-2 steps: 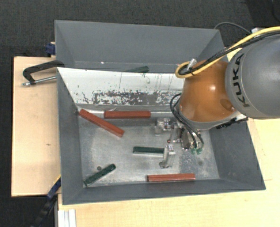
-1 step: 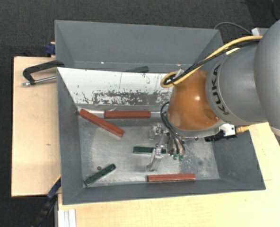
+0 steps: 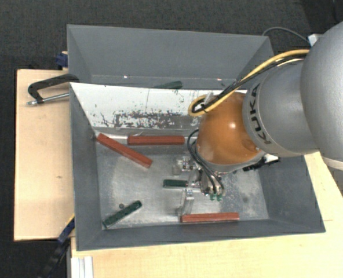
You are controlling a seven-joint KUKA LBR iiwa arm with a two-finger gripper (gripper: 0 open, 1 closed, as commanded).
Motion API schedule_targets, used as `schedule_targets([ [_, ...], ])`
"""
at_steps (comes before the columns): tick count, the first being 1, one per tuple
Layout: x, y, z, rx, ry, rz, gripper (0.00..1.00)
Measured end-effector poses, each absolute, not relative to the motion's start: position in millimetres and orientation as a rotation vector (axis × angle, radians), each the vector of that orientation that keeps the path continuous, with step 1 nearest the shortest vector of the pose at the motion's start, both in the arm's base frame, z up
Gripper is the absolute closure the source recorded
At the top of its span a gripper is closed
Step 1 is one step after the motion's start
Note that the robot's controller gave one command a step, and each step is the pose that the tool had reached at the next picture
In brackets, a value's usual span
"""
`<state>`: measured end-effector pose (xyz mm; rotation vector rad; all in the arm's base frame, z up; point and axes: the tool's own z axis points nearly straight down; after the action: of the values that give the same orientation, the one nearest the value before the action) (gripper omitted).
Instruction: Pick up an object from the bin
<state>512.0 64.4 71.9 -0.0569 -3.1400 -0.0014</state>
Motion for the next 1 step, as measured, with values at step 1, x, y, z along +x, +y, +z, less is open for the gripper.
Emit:
schedule_targets([
  [1, 507.2, 66.8, 71.0, -0.287, -3.128, -0.002, 0.0],
])
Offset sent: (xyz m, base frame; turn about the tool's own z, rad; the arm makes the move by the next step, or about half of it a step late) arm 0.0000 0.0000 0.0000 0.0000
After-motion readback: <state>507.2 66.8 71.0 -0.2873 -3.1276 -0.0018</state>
